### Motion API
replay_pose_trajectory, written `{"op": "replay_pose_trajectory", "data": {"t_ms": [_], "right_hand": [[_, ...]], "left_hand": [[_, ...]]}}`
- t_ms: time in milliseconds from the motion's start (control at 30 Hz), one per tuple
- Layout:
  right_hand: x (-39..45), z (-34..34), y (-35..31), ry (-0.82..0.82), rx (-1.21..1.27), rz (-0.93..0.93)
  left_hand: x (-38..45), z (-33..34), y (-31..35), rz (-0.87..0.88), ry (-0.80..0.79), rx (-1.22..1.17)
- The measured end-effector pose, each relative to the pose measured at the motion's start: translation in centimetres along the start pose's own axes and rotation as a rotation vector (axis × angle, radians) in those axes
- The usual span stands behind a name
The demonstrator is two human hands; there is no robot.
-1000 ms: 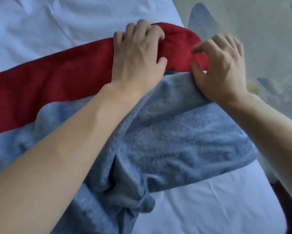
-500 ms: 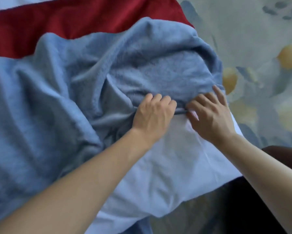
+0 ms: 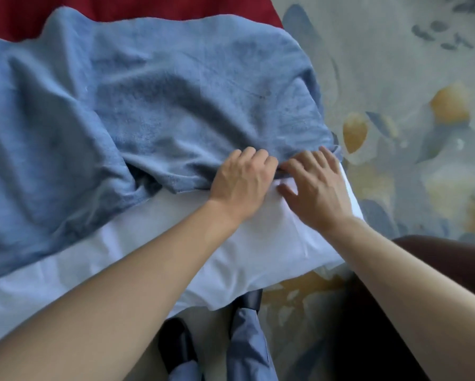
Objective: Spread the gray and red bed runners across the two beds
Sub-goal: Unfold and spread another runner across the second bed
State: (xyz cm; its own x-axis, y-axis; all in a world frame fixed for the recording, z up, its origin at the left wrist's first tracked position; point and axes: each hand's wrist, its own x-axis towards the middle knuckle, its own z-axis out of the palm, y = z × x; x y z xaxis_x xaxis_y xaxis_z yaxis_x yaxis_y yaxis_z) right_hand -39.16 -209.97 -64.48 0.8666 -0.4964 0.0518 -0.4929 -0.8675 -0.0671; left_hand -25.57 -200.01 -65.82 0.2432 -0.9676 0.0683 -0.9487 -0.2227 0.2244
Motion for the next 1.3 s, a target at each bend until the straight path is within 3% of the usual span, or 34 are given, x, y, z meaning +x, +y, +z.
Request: {"op": "replay_pose_trajectory", "data": {"t_ms": [100,233,433,667,933,1300], "right_hand": [[1.1,1.0,1.4,0.079,-0.027,-0.009],[0.8,0.7,4.9,0.021,-0.113,0.079],[3.0,0.8,0.3,0.042,0.082,-0.11],[1.6,-0.3,3.7,-0.05,-0.037,-0.005],[3.5,0.8,-9.2,0.019,0.138,-0.242],[0.2,0.7,-15.1,0.034,-0.057,-0.166]], "left_hand": [[1.8,0.6,1.5,0.01,0.028,-0.02],[1.8,0.3,1.4,-0.052,0.0,-0.035],[-0.1,-0.3,0.9,-0.167,0.007,-0.007],[-3.5,-1.4,-3.4,-0.287,-0.018,0.033],[-9.7,-3.1,-7.1,-0.381,-0.017,0.038],[-17.5,-4.0,-10.0,-0.274,0.063,0.005]]}}
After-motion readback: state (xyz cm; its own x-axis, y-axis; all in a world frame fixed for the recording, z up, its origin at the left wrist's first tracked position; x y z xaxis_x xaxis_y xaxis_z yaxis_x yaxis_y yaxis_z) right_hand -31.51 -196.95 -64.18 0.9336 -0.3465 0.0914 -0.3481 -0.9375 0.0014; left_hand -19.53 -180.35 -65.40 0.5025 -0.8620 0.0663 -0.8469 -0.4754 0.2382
